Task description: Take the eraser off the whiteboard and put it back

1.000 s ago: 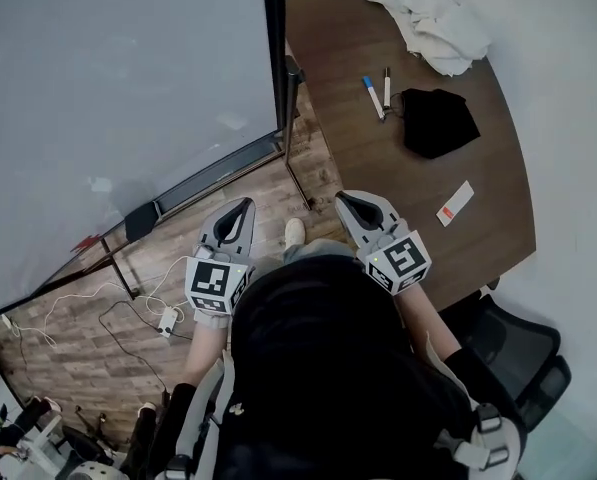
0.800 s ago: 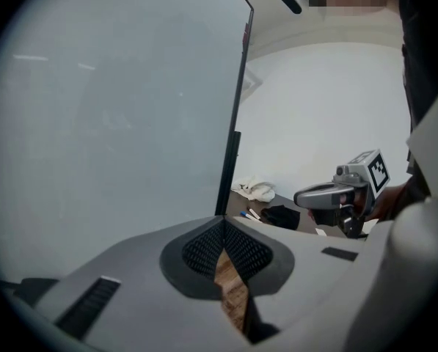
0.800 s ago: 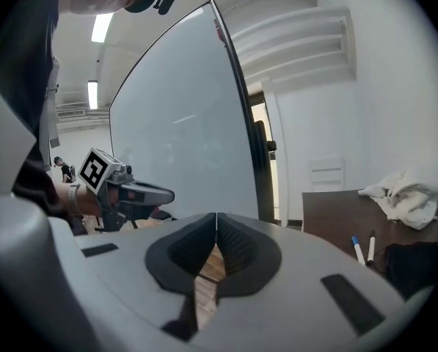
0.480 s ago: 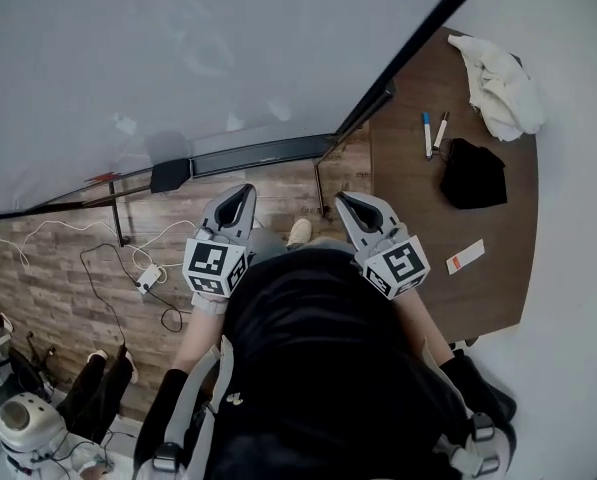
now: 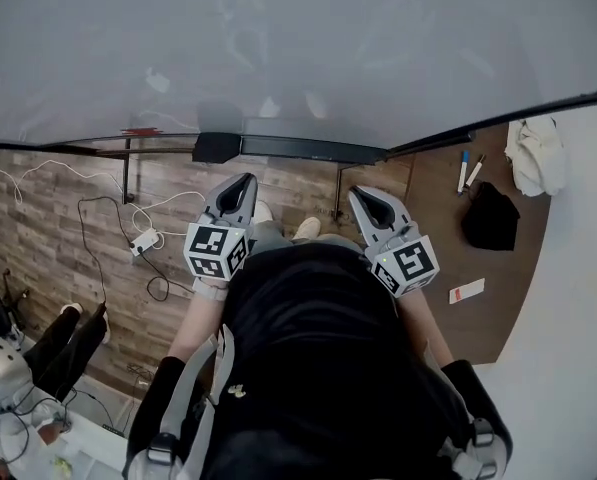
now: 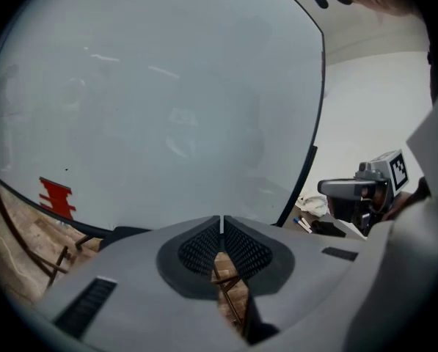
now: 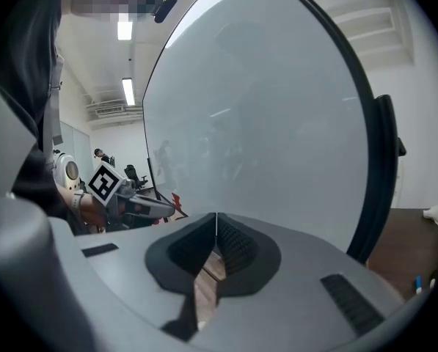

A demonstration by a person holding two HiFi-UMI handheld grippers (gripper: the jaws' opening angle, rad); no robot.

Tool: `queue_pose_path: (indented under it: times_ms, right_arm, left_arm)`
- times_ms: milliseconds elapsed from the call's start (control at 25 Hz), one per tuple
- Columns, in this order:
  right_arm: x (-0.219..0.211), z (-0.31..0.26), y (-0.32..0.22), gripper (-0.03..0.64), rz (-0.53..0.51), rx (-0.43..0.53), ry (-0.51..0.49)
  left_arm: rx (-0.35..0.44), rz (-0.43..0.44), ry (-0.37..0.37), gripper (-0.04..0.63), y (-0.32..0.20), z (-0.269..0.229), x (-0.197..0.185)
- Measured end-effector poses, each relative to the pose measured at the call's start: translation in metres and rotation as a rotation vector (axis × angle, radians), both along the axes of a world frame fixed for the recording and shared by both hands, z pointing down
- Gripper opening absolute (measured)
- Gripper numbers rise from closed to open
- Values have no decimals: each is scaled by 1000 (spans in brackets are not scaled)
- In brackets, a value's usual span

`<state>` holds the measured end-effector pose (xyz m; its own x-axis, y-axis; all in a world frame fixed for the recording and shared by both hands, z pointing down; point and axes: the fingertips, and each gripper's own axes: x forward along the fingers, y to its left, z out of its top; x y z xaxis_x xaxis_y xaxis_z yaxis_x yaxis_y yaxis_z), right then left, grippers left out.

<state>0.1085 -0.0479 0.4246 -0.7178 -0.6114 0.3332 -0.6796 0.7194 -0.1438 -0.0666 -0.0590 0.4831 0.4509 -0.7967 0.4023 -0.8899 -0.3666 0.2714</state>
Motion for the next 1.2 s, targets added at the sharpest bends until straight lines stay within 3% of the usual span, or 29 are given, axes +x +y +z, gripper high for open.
queue_pose_path:
  times_ms: [320, 600, 1080, 1200]
  right_arm:
    - [-45, 0, -18, 18, -29, -15, 46]
    - [-65, 2, -23, 18, -40, -21, 77]
    - [-59, 11, -21, 18, 0, -42, 130]
    - [-55, 13, -22, 18, 19, -49, 139]
  left_arm:
    - [-53, -96, -22, 16, -10, 36, -64]
    - [-90, -126, -76, 100, -15, 68, -91]
    - [-110, -80, -340, 222, -18, 117, -114]
    - [-108, -50, -404, 224, -22, 127, -116]
